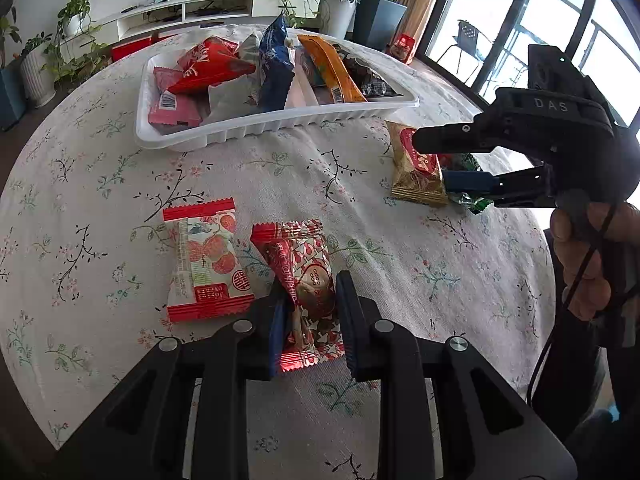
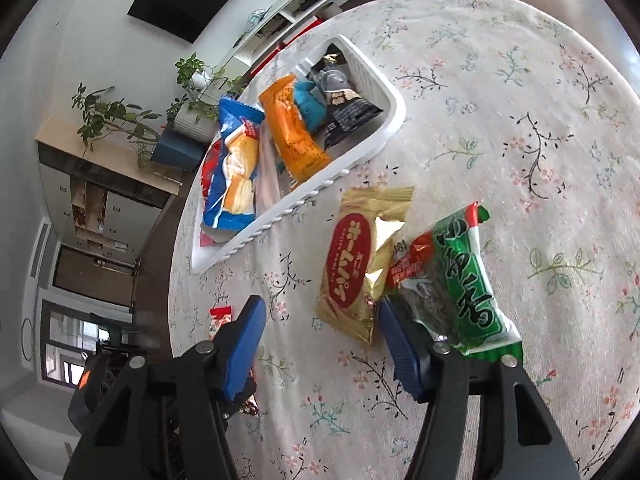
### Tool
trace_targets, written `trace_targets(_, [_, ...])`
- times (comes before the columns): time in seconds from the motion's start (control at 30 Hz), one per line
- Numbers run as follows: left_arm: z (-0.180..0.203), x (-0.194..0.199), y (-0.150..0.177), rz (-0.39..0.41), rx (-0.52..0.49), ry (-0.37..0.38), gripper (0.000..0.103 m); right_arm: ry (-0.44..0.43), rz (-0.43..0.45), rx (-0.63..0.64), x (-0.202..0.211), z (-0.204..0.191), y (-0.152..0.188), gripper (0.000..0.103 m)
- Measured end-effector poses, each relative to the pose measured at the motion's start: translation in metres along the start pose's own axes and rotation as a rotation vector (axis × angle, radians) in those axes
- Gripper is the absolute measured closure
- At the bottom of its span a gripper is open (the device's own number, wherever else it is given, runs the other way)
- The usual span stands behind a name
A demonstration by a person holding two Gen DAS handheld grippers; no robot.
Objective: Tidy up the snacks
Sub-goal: 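Grasp the red-white candy packet with the left gripper while the right gripper grasps the gold-red packet, then carry the candy packet and gold-red packet over the white tray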
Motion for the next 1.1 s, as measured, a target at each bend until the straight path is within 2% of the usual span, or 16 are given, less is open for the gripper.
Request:
trace_targets(0.13, [-0.003, -0.001, -0.001, 0.001, 0.025, 0.018, 0.082, 0.047, -0.019, 0.03, -0.007, -0.004, -0.009, 0.044])
trace_targets(0.2, [-0.003, -0.001, -0.001, -0.002, 0.021, 0.018, 0.087, 0.094, -0.022, 0.086, -0.011, -0.011, -0.012, 0.045])
trace_targets(0.3, [-0.003, 0.0, -0.001, -0.003, 0.026, 0.027, 0.088, 0.172, -0.023, 0.162, -0.016, -0.021, -0.015, 0.049])
trace_targets(0.43, [-0.003, 0.001, 0.0, 0.002, 0.03, 0.032, 0.088, 0.269, -0.021, 0.276, -0.025, -0.03, -0.017, 0.068])
trace_targets(0.63, [0.001, 0.007, 0.001, 0.036, 0.034, 0.048, 0.091, 0.264, -0.015, 0.302, -0.027, -0.027, -0.018, 0.071])
trace_targets(0.7, [0.0, 0.008, 0.001, 0.039, 0.037, 0.05, 0.091, 0.241, -0.012, 0.291, -0.026, -0.026, -0.017, 0.074])
trace_targets(0.73, [0.0, 0.008, 0.002, 0.038, 0.039, 0.052, 0.091, 0.232, -0.008, 0.291, -0.023, -0.025, -0.015, 0.083])
trace_targets(0.83, [-0.002, 0.011, 0.002, 0.048, 0.051, 0.057, 0.091, 0.219, 0.007, 0.305, -0.017, -0.031, -0.013, 0.087])
trace_targets(1.1, [-0.004, 0.023, 0.002, 0.071, 0.07, 0.068, 0.091, 0.181, 0.003, 0.313, -0.016, -0.036, -0.005, 0.087])
Point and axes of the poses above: each gripper's, at about its wrist camera, not at the fingertips, and x roughly against the way its jaws point, z to its right, y to its underside, the point moved 4 cm from there along -x, roughly the way its jaws point
